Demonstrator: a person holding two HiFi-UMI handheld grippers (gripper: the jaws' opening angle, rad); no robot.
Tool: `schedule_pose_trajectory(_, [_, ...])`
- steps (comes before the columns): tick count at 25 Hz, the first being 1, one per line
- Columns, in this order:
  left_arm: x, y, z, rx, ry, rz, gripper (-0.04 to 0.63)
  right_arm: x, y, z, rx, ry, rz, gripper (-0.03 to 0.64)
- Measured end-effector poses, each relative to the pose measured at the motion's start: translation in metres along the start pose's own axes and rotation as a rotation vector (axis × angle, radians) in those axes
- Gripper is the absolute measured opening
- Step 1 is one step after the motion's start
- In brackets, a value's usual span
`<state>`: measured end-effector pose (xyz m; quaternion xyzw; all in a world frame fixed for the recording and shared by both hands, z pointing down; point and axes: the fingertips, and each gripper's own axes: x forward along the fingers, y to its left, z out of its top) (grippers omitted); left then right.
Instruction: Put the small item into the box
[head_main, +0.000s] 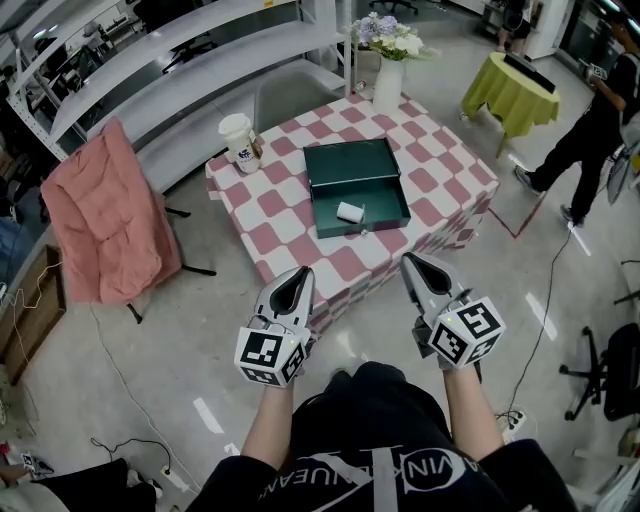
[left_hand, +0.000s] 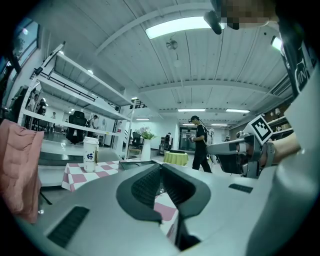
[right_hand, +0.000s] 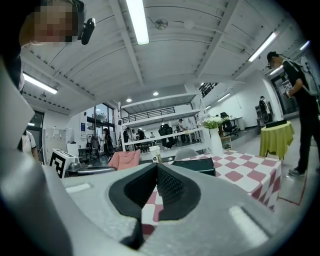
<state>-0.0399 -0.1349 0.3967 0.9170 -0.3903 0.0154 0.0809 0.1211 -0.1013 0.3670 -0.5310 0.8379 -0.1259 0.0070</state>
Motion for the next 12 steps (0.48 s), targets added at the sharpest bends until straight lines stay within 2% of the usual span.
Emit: schedule_pose_trajectory(12, [-0.001, -0.010, -0.008, 0.001, 0.016, -0.009, 0.020, -0.013, -0.006, -0.008, 0.032, 0.004, -0.016, 0.006])
